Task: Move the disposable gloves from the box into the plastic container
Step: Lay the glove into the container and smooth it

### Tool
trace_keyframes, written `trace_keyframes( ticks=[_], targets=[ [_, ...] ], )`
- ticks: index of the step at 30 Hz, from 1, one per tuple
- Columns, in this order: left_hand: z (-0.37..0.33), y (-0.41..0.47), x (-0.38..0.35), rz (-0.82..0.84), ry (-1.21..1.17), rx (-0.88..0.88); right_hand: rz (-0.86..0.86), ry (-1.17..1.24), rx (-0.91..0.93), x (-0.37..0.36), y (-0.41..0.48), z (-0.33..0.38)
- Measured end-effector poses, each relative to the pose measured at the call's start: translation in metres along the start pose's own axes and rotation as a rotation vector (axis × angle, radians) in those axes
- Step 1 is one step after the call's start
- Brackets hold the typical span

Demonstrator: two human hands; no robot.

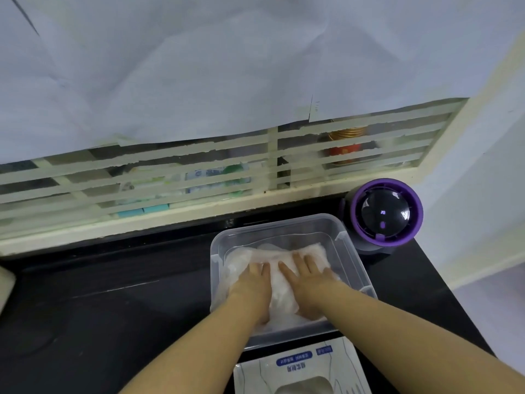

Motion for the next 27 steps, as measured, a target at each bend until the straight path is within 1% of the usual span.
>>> trace_keyframes(
  ticks=[3, 5, 7, 10, 11, 14, 16, 19, 24, 27],
  targets=[
    [0.005, -0.008, 0.008, -0.011, -0.081, -0.007, -0.050, -0.042, 0.041, 0.007, -0.010, -0.004],
    [0.011, -0.024, 0.020, -0.102, -0.127, -0.046, -0.116, -0.015, 0.077, 0.019, -0.024, -0.007],
    [0.022, -0.047, 0.037, -0.274, -0.267, -0.067, -0.186, 0.155, 0.115, 0.035, -0.043, -0.011],
    [0.045, -0.083, 0.066, -0.530, -0.609, -0.089, -0.297, 0.482, 0.204, 0.066, -0.072, -0.018],
    [0.051, -0.095, 0.075, -0.628, -0.725, -0.089, -0.302, 0.577, 0.259, 0.075, -0.083, -0.018],
    [0.061, -0.127, 0.099, -0.974, -1.049, -0.093, -0.238, 0.867, 0.445, 0.098, -0.119, -0.009],
    [0.062, -0.139, 0.109, -1.103, -1.239, -0.132, -0.232, 1.007, 0.516, 0.106, -0.135, 0.003],
    [0.055, -0.156, 0.115, -1.179, -1.407, -0.186, -0.238, 1.177, 0.547, 0.110, -0.147, 0.021],
    [0.048, -0.173, 0.118, -1.263, -1.449, -0.195, -0.345, 1.310, 0.534, 0.110, -0.164, 0.031],
    [0.051, -0.173, 0.117, -1.254, -1.546, -0.204, -0.363, 1.249, 0.543, 0.108, -0.171, 0.031]
  ],
)
Point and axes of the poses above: each hand's wrist, its own y-axis towards the middle knuckle, its own x-axis out of the back of the hand, z = x × y, the point moved 1 cm from there along y, towards the middle knuckle, and after that the axes turned 4 degrees about -x, right-handed, at the moved point
